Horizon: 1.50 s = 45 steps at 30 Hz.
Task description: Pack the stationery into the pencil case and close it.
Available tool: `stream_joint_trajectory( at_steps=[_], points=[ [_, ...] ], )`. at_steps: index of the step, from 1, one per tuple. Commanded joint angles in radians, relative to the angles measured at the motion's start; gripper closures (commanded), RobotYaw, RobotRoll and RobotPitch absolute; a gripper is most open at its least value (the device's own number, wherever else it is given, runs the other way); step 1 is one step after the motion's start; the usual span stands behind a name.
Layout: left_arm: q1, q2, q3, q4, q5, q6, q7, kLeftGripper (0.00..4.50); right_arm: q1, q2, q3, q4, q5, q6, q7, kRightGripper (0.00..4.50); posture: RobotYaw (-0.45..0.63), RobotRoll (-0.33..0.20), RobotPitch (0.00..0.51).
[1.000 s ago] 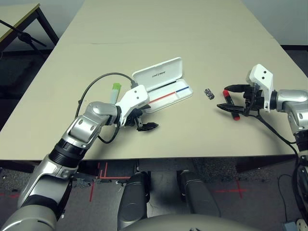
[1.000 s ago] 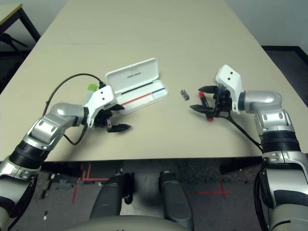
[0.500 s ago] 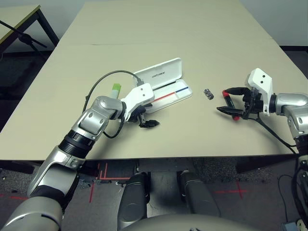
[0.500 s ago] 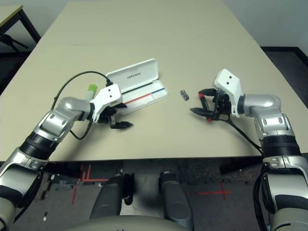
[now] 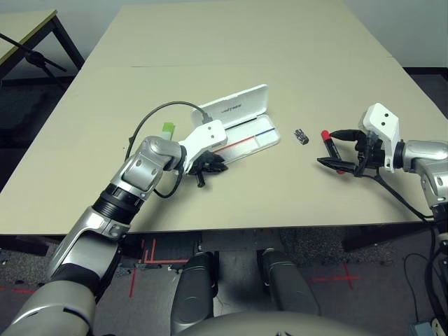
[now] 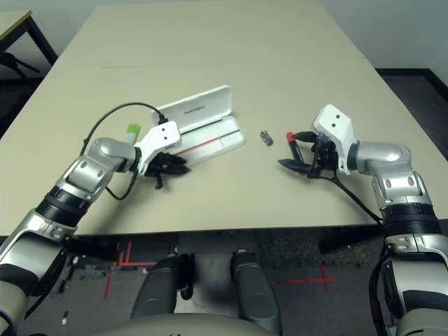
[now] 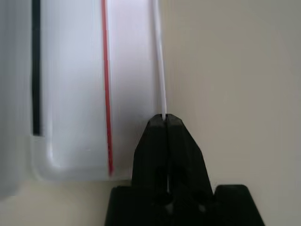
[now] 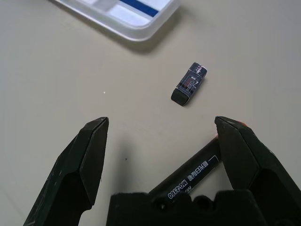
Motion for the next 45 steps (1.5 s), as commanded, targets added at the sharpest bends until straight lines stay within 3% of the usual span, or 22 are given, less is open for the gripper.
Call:
stream_joint_trajectory(
  at_steps=[1,8,17,37,45],
  points=[
    [0.005,0.008,-0.026,0.035,0.026,-0.004,-0.029,4.48,0.010,-0.001,0.000,-0.008,0.003,-0.009,-0.004,0.00,-0.11,0.000,0.128],
    [0.003,0.062,-0.035,-0.059,0.039,-0.054,-0.108,4.48,0.004,0.008,0.012,0.014,-0.006,-0.027,-0.003,0.00,-0.09,0.000,0.130],
    [0.080,0.174,-0.058,-0.259,0.048,-0.086,-0.199,4.48,-0.024,0.023,0.028,0.066,-0.020,-0.055,0.011,0.00,-0.07,0.000,0.132],
    [0.152,0.167,-0.033,-0.316,0.053,-0.042,-0.147,4.48,-0.076,0.038,0.072,0.119,-0.013,-0.068,0.078,0.00,-0.03,0.000,0.130],
    [0.163,0.179,-0.001,-0.353,0.033,-0.029,-0.127,1.55,-0.078,0.025,0.073,0.105,-0.001,-0.038,0.123,0.00,-0.02,0.000,0.127]
  ],
)
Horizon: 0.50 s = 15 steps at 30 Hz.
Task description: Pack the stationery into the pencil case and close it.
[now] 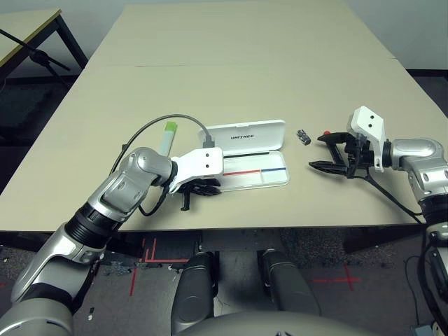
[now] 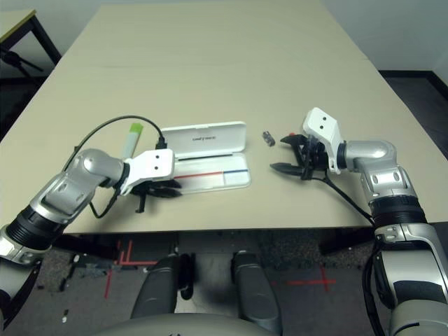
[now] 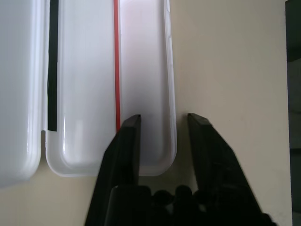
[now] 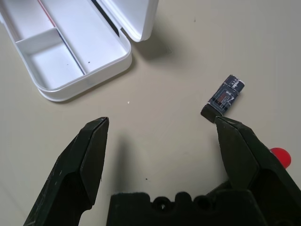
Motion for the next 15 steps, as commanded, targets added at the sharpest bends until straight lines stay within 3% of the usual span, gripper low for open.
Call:
stream_joint_trajectory(
  at_steps=[1,4,11,15],
  points=[
    [0.016,0.019,0.024,-0.030,-0.005,0.012,0.006,1.06,-0.007,-0.009,0.003,-0.017,0.008,0.017,0.025,0.00,-0.02,0.000,0.127],
    [0.021,0.040,0.049,-0.054,-0.018,0.017,-0.003,0.02,-0.006,-0.016,0.001,-0.030,0.013,0.032,0.042,0.00,-0.02,0.000,0.121],
    [0.016,0.097,0.111,-0.143,-0.068,0.043,-0.020,0.02,-0.003,-0.049,-0.058,-0.146,0.092,0.139,0.056,0.00,-0.01,0.000,0.113],
    [0.018,0.105,0.128,-0.175,-0.083,0.058,-0.015,0.02,0.032,-0.086,-0.102,-0.284,0.137,0.314,-0.009,0.00,-0.01,0.000,0.112]
  ],
)
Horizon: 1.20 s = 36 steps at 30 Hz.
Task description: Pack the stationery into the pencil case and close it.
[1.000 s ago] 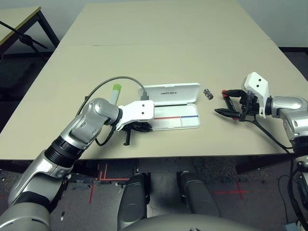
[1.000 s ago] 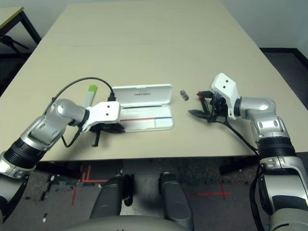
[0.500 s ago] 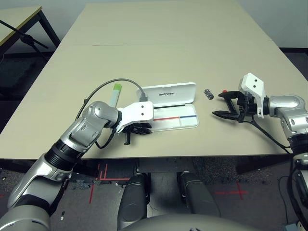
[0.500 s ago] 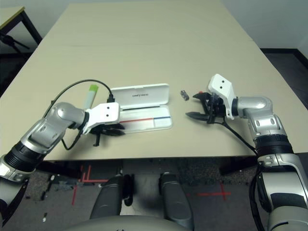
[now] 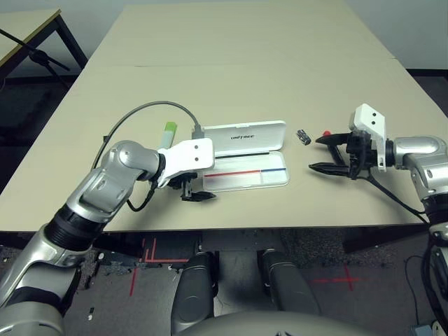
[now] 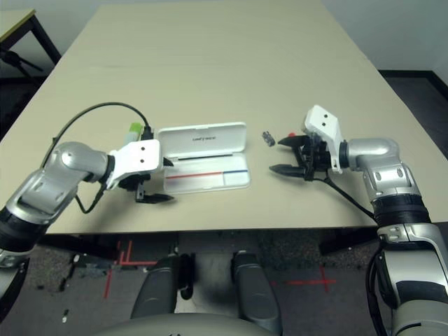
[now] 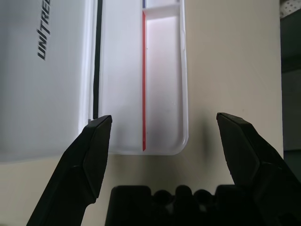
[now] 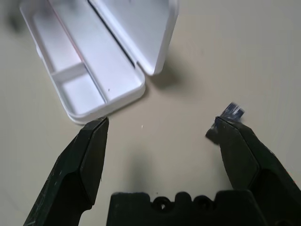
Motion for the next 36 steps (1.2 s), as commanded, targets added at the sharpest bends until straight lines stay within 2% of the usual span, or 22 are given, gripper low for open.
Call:
stream_joint_trajectory(
  at_steps=[1,9,15,22,36],
  points=[
    [0.008,0.018,0.016,-0.039,-0.024,0.019,-0.006,0.02,0.034,-0.040,-0.038,-0.122,0.041,0.172,-0.062,0.00,-0.02,0.000,0.115],
    [0.016,0.021,0.004,-0.053,-0.031,0.014,0.004,0.02,-0.055,-0.079,-0.063,-0.271,0.047,0.752,-0.351,0.00,-0.03,0.000,0.130],
    [0.019,0.009,-0.010,-0.057,-0.028,0.014,0.009,0.02,-0.153,-0.054,-0.043,-0.228,0.029,0.973,-0.508,0.00,-0.02,0.000,0.137],
    [0.028,0.005,-0.013,-0.072,-0.024,0.011,0.018,0.02,-0.157,-0.026,0.010,-0.137,0.023,0.991,-0.561,0.00,0.01,0.000,0.141],
    [0.049,0.006,-0.003,-0.111,-0.035,0.036,0.050,0.02,-0.183,0.056,0.098,0.096,-0.030,0.840,-0.580,0.00,0.05,0.000,0.143]
  ],
)
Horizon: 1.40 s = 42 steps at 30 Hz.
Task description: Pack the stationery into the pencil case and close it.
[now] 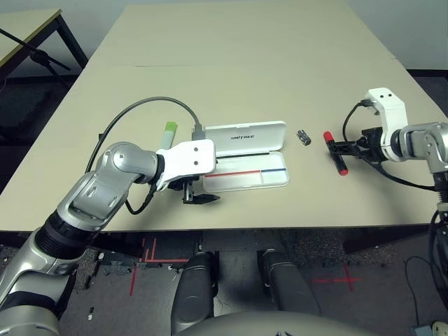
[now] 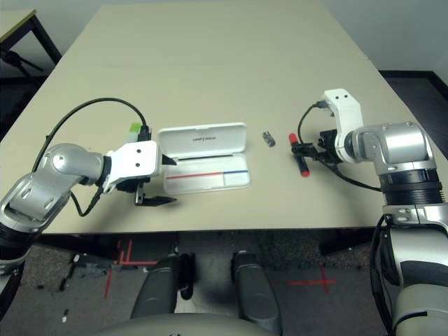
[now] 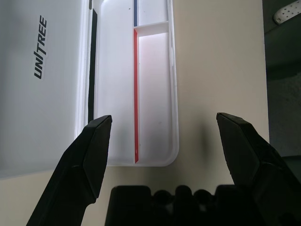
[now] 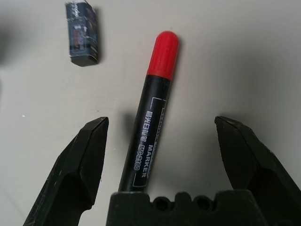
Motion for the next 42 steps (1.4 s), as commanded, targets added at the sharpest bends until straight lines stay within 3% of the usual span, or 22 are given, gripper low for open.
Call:
stream_joint_trajectory(
  at_steps=[1,8,9,13,20,25,33,42],
  points=[
    [0.018,0.001,0.001,-0.030,-0.013,0.016,0.010,0.02,-0.020,0.016,0.029,0.063,-0.028,-0.043,0.000,0.00,0.06,0.000,0.143],
    [0.026,0.007,0.005,-0.052,-0.016,0.037,0.021,0.02,-0.025,0.034,0.050,0.116,-0.055,-0.080,0.020,0.00,0.07,0.000,0.143],
    [0.027,0.007,0.005,-0.054,-0.016,0.040,0.022,0.01,-0.026,0.033,0.050,0.119,-0.059,-0.085,0.021,0.18,0.07,0.000,0.143],
    [0.027,0.009,0.006,-0.057,-0.016,0.044,0.023,0.00,-0.029,0.017,0.048,0.119,-0.068,-0.090,0.039,1.29,0.07,0.000,0.142],
    [0.021,0.008,0.000,-0.049,-0.016,0.039,0.021,0.00,-0.021,-0.049,0.057,0.086,-0.084,-0.104,0.080,3.94,0.06,0.000,0.143],
    [0.017,0.005,-0.006,-0.039,-0.014,0.030,0.016,0.00,0.006,-0.128,0.108,0.008,-0.110,-0.186,0.165,4.04,0.04,0.000,0.143],
    [-0.005,0.003,-0.022,-0.014,-0.007,0.007,-0.001,0.00,0.050,-0.332,0.206,-0.083,-0.190,-0.558,0.453,4.04,0.02,0.000,0.139],
    [-0.015,0.003,-0.032,0.001,-0.005,-0.009,-0.006,0.00,-0.005,-0.365,0.212,-0.094,-0.208,-0.846,0.743,4.04,0.01,0.000,0.141]
  ],
)
